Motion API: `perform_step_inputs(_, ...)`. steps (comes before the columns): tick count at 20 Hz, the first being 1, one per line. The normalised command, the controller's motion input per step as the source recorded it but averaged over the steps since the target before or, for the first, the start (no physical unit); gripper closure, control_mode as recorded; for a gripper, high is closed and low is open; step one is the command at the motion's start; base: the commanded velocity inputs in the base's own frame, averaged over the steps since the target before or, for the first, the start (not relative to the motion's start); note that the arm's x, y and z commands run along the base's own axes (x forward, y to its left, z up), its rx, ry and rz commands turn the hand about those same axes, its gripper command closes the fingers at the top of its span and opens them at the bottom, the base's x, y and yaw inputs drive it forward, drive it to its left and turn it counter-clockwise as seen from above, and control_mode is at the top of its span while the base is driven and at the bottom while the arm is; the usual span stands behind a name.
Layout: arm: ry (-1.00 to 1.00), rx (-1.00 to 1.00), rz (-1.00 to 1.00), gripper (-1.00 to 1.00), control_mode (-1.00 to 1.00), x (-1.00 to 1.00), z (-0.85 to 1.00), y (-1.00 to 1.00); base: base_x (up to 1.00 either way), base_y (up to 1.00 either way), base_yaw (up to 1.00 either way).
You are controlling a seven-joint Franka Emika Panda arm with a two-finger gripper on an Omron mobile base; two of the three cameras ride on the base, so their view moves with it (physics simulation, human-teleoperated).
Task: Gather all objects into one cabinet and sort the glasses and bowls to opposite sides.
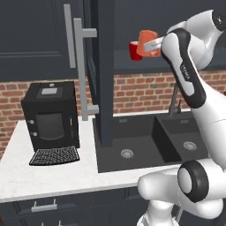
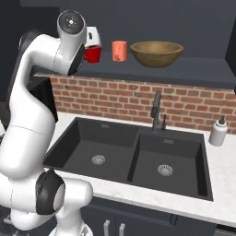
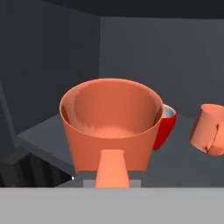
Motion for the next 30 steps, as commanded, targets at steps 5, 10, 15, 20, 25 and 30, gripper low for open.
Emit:
perform_step_inputs(5,-0.21,-0.09,0.16,1.00,-1.00,-0.05,-0.04,0.42,0.00,0.00,0.00)
perform_step_inputs(10,0.05,0.00,0.01,1.00,-1.00,-0.13,0.00,0.24,0.00,0.00,0.00)
perform_step_inputs(15,0.20,0.00,0.00,1.00,-1.00,-0.02,0.04,0.39,0.00,0.00,0.00)
perform_step_inputs(20,0.11,0.00,0.00,1.00,-1.00,0.00,0.06,0.16,0.00,0.00,0.00)
perform_step_inputs(25,0.00,0.00,0.00,1.00,-1.00,0.00,0.00,0.00,0.00,0.00,0.00)
perform_step_inputs(30,-0.07,-0.04,0.00,1.00,-1.00,0.00,-0.24,0.00,0.00,0.00,0.00)
